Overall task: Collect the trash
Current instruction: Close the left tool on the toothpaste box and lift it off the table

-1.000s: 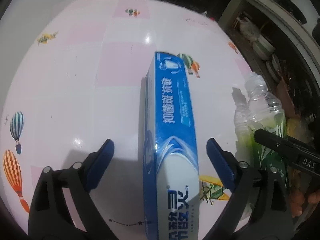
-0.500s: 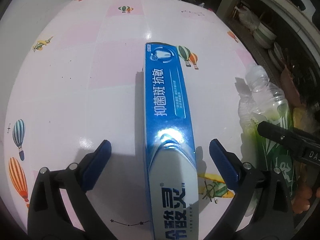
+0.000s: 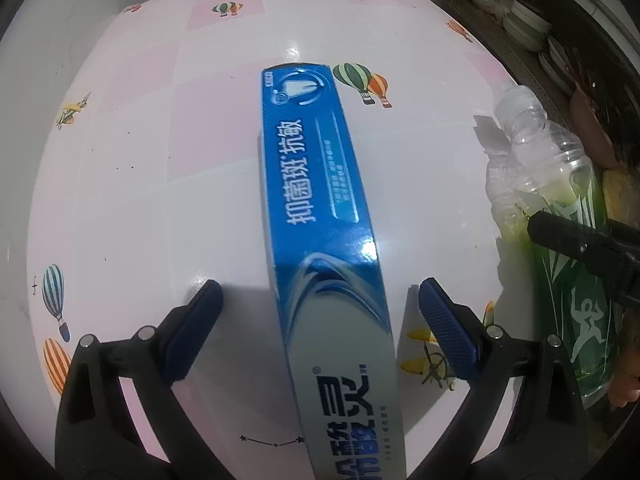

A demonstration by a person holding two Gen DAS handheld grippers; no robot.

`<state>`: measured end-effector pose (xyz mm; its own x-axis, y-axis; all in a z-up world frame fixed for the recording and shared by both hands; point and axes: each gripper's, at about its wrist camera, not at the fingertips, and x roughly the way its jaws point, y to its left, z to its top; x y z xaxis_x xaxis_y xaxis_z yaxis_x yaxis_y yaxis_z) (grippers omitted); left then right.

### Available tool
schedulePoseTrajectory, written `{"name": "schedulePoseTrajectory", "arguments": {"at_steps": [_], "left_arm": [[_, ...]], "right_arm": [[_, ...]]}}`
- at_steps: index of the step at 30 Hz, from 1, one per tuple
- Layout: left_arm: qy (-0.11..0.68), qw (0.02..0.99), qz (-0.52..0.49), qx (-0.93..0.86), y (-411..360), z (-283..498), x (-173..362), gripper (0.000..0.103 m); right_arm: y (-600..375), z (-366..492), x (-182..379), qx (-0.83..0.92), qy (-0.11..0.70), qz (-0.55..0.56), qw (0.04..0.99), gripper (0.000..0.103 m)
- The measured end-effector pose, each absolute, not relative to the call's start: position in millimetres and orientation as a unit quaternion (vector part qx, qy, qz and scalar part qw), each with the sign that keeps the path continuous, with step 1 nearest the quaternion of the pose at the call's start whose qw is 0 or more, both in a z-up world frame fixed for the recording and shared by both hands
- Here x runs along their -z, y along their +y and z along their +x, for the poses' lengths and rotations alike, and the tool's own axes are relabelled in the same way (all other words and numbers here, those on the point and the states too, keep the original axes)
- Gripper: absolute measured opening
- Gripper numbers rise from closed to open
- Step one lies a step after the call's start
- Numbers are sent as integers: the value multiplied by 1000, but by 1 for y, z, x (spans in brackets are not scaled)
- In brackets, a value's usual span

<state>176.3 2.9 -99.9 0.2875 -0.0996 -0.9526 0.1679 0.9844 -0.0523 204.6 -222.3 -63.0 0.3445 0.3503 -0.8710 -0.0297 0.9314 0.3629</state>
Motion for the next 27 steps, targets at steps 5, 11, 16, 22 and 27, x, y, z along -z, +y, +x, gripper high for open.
{"name": "schedulePoseTrajectory", "arguments": {"at_steps": [5, 11, 16, 22, 27], "left_arm": [[585, 806, 15, 93, 11, 179, 98, 94], [567, 816, -10, 113, 23, 174, 98, 94], [555, 822, -37, 126, 37, 168, 96, 94], [544, 825, -69, 139, 40, 166, 95, 94], [541, 825, -83, 144, 42, 168, 96, 94]], "right_arm": [[-223, 204, 64, -119, 560, 143, 807, 64], [-224, 204, 66, -122, 562, 142, 806, 64], [-224, 204, 66, -123, 563, 140, 805, 64], [-220, 203, 66, -122, 563, 137, 806, 64], [-220, 203, 66, -122, 563, 137, 806, 64]]}}
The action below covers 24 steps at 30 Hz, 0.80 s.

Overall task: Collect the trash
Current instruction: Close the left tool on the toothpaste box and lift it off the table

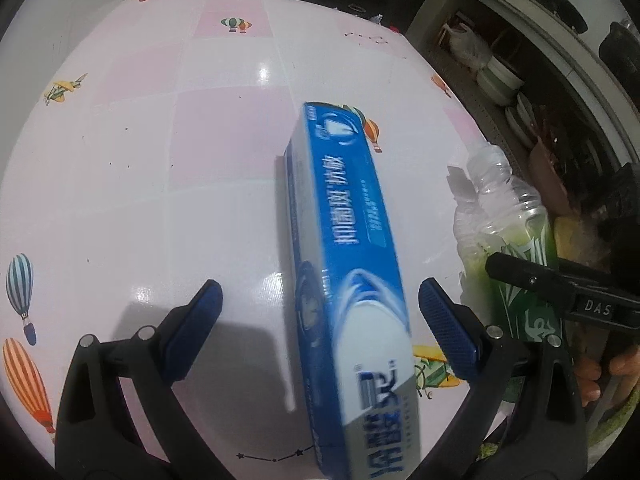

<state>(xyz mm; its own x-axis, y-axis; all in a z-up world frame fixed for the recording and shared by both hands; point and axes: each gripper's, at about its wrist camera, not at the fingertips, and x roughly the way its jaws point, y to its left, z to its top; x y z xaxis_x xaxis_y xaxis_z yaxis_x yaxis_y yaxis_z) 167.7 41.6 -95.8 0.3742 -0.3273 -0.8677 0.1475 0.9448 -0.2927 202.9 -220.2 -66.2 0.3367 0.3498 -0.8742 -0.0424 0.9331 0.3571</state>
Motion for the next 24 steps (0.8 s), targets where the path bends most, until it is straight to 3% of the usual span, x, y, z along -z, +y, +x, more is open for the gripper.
{"name": "schedulePoseTrajectory", "arguments": {"at_steps": [24], "left_arm": [[542, 824, -85, 139, 42, 171, 97, 94]], "right_arm": [[-218, 203, 66, -121, 563, 136, 806, 64]]}}
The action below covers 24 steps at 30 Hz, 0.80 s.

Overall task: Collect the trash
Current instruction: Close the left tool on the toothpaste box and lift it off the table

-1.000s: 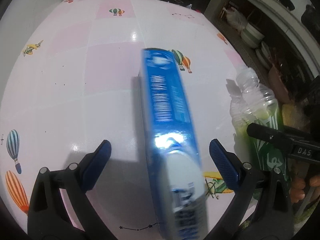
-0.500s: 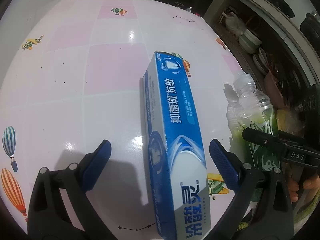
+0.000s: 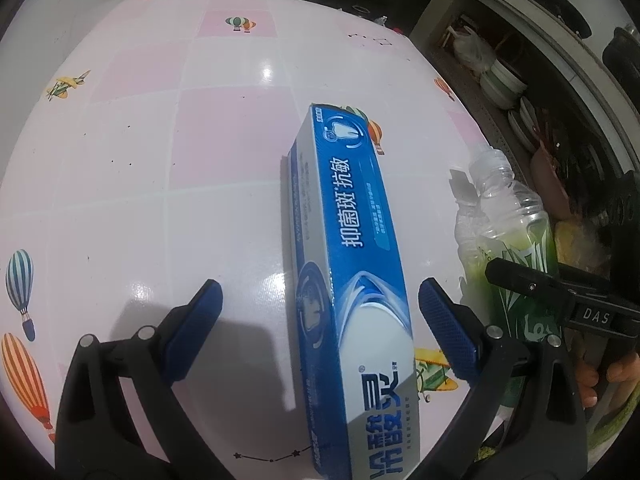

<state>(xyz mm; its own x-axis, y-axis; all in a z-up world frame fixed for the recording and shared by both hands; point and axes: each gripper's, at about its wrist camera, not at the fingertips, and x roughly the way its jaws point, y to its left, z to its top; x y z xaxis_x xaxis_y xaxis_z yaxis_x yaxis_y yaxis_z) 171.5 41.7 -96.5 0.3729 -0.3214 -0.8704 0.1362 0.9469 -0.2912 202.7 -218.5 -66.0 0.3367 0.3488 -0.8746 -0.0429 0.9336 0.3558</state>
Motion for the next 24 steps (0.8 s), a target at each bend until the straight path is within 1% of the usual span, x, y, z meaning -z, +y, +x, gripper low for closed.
{"name": "schedulePoseTrajectory", "arguments": {"at_steps": [12, 14, 16, 17, 21, 24], "left_arm": [[555, 816, -68, 144, 34, 173, 97, 93], [554, 818, -58, 144, 30, 171, 96, 87], [553, 820, -50, 143, 28, 169, 95, 76], [552, 820, -48, 143, 28, 169, 94, 75], [553, 820, -53, 139, 32, 170, 93, 60], [552, 820, -51, 139, 32, 171, 93, 55]], "right_arm": [[-215, 201, 65, -121, 564, 133, 806, 64], [-215, 200, 65, -122, 563, 133, 807, 64], [-216, 199, 65, -122, 563, 132, 807, 64], [-217, 199, 65, -122, 563, 132, 806, 64], [-218, 199, 64, -119, 563, 133, 807, 64], [-218, 198, 63, -117, 562, 137, 807, 64]]}}
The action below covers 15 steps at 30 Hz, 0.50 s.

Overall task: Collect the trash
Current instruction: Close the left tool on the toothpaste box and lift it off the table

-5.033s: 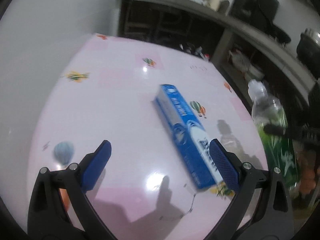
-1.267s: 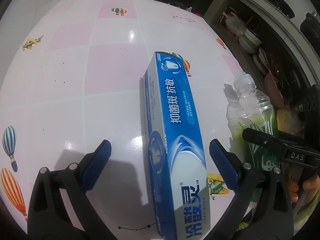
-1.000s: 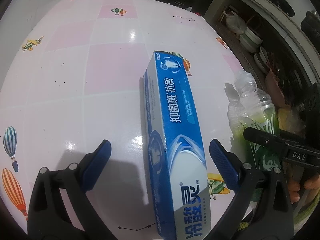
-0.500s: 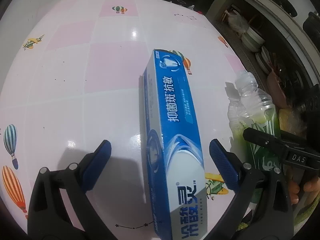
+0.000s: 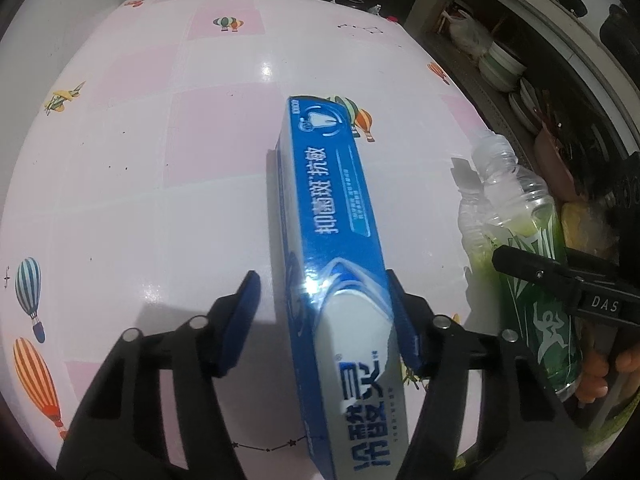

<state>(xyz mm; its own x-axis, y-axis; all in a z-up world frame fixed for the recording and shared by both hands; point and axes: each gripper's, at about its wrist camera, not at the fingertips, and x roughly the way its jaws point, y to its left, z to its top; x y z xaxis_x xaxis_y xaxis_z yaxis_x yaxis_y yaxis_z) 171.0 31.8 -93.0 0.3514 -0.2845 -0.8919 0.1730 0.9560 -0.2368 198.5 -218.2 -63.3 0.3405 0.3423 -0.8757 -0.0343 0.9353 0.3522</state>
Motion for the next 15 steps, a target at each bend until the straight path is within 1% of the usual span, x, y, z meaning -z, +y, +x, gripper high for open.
{"name": "schedulePoseTrajectory", "arguments": {"at_steps": [3, 9, 12, 13, 15], "left_arm": [[551, 822, -45, 137, 32, 172, 93, 47], [549, 825, -33, 129, 30, 176, 93, 46], [546, 828, -21, 125, 28, 177, 91, 41], [542, 831, -14, 122, 28, 176, 90, 37], [537, 836, -5, 117, 27, 175, 89, 33]], "right_arm": [[-219, 198, 65, -116, 566, 138, 804, 64], [-219, 197, 63, -118, 567, 132, 805, 64], [-219, 194, 63, -118, 568, 128, 804, 64], [-219, 193, 62, -118, 569, 126, 804, 64], [-220, 190, 62, -119, 569, 123, 804, 64]]}}
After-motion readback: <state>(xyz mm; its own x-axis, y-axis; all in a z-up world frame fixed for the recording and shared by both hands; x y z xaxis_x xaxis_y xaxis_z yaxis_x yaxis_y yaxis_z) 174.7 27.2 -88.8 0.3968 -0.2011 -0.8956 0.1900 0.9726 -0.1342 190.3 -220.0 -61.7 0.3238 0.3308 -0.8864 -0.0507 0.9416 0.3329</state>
